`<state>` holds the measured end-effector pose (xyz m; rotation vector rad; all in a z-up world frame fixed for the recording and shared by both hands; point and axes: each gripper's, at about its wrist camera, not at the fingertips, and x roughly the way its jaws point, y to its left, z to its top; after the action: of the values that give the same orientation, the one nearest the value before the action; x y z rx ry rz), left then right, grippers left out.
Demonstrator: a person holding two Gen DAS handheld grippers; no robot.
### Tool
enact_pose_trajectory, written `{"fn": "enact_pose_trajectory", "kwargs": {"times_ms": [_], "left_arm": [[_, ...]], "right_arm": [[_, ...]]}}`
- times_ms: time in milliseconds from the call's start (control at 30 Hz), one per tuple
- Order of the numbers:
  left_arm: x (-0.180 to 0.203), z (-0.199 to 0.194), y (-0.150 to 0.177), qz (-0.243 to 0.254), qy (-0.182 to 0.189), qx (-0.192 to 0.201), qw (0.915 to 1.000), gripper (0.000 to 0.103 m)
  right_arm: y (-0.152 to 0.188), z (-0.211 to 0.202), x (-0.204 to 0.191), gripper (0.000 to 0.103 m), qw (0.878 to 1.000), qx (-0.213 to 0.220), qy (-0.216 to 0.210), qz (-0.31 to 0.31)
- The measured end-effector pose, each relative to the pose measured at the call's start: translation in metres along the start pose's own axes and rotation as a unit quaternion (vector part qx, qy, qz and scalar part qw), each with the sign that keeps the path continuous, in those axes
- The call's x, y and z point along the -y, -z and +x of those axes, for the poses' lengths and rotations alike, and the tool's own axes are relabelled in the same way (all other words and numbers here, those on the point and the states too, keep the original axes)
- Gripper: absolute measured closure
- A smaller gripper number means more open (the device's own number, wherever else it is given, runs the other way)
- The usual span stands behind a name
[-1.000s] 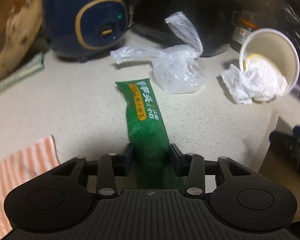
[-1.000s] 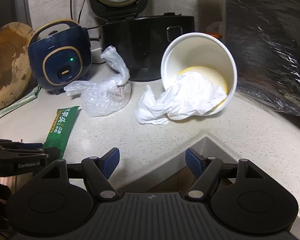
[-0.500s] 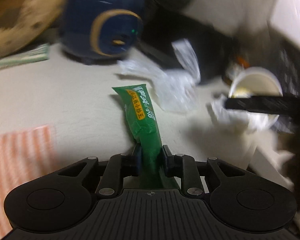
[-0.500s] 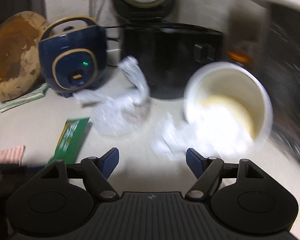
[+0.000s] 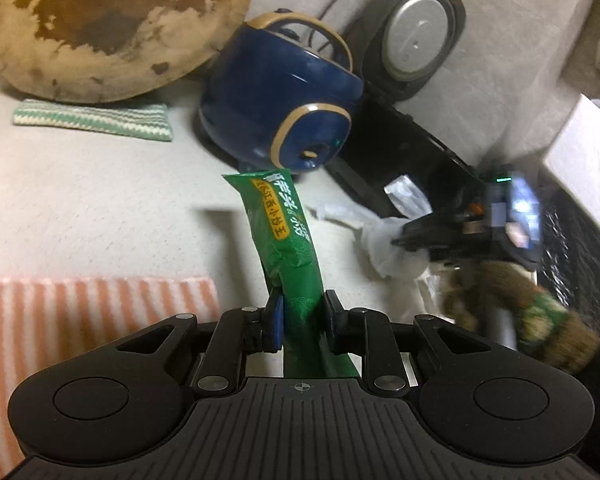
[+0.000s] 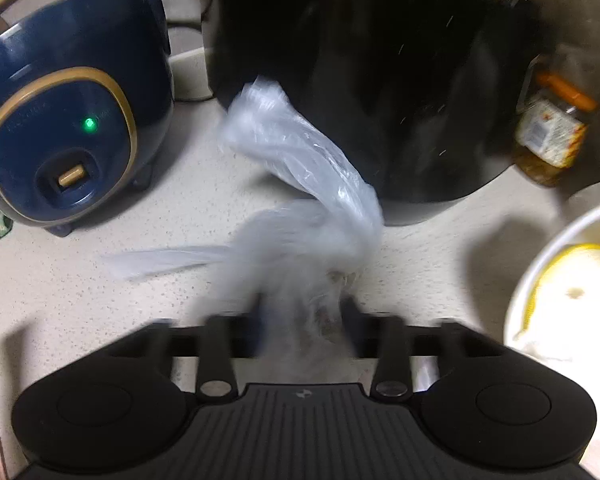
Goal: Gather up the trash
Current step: 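Grasp the clear plastic bag with the right gripper while the left holds the wrapper, then carry the bag with the right gripper while the left drops the wrapper into the bin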
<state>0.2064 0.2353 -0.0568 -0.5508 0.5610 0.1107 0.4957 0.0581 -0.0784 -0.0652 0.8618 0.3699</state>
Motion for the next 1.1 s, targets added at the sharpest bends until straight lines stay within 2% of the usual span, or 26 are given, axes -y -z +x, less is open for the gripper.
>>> {"fn": "enact_pose_trajectory", "kwargs": {"times_ms": [167,267,367,567,733,800,900,967,1033,1100], "left_arm": [[0.005,0.019,-0.004,0.046,0.053,-0.040,0.9968,0.079],[0.018,0.031,-0.001,0.074,0.094,-0.071,0.9903,0.079],[0.035,0.037,0.008,0.093,0.139,-0.098,0.9811,0.079],[0.076,0.045,0.030,0.132,0.204,-0.139,0.9600,0.079],[0.128,0.048,0.061,0.187,0.248,-0.181,0.9333,0.079],[0.145,0.052,0.077,0.205,0.254,-0.199,0.9240,0.079],[0.169,0.057,0.109,0.227,0.245,-0.246,0.9097,0.079],[0.181,0.062,0.131,0.245,0.239,-0.282,0.8964,0.079],[0.188,0.070,0.154,0.265,0.223,-0.311,0.8848,0.079],[0.191,0.079,0.176,0.267,0.204,-0.345,0.8766,0.079]], "right_arm": [[0.029,-0.096,0.013,0.093,0.994,0.061,-0.071,0.059],[0.056,-0.150,0.027,0.093,0.988,0.095,-0.084,0.093],[0.090,-0.191,0.046,0.093,0.984,0.112,-0.062,0.122],[0.164,-0.229,0.084,0.093,0.973,0.109,0.038,0.198],[0.223,-0.245,0.111,0.093,0.959,0.098,0.083,0.254],[0.241,-0.251,0.119,0.093,0.955,0.098,0.099,0.260],[0.264,-0.263,0.133,0.093,0.952,0.099,0.113,0.268],[0.279,-0.269,0.144,0.093,0.947,0.100,0.117,0.282],[0.296,-0.272,0.158,0.093,0.942,0.103,0.116,0.297],[0.312,-0.272,0.172,0.093,0.938,0.099,0.118,0.310]]}}
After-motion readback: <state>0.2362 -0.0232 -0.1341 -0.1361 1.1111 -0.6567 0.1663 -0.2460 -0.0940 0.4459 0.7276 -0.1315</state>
